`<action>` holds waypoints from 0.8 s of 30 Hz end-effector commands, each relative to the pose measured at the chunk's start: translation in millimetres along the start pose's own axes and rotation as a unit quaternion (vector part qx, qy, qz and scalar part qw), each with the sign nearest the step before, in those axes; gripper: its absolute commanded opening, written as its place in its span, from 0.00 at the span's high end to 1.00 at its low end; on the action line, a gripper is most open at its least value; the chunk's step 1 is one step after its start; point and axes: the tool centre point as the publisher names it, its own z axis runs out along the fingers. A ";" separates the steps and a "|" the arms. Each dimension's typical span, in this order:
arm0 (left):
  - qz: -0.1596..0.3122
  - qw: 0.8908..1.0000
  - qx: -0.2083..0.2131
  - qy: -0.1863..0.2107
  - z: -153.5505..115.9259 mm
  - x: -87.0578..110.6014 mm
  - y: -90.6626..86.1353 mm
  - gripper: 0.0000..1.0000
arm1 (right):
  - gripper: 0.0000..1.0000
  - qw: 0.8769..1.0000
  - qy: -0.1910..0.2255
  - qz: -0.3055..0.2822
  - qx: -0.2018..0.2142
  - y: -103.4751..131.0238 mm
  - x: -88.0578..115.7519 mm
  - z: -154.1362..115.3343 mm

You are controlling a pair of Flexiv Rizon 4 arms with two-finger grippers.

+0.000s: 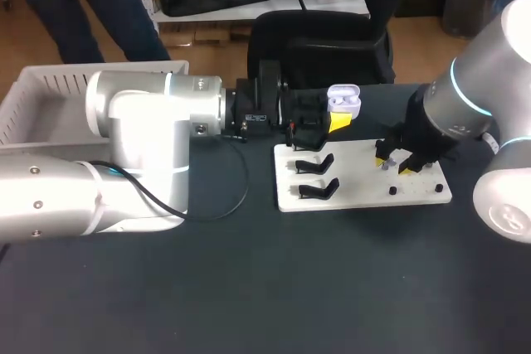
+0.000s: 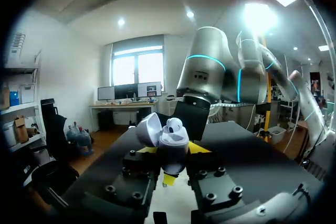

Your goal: Pick up each earbud case from the left stands, insert the matching earbuds, close the lid, and place the case in the box.

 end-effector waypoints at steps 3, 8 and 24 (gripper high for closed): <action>0.002 1.000 -0.003 -0.003 0.2 1.3 -1.1 1.00 | 0.61 1.000 -0.003 0.000 0.002 -0.2 0.0 -0.7; 0.002 1.000 -0.003 -0.003 0.2 1.3 -1.1 1.00 | 0.66 1.000 -0.003 0.000 0.002 -0.4 -0.9 -0.2; 0.002 1.000 -0.003 -0.003 0.2 1.3 -1.1 1.00 | 1.00 1.000 -0.003 0.002 0.002 -0.8 -1.9 2.0</action>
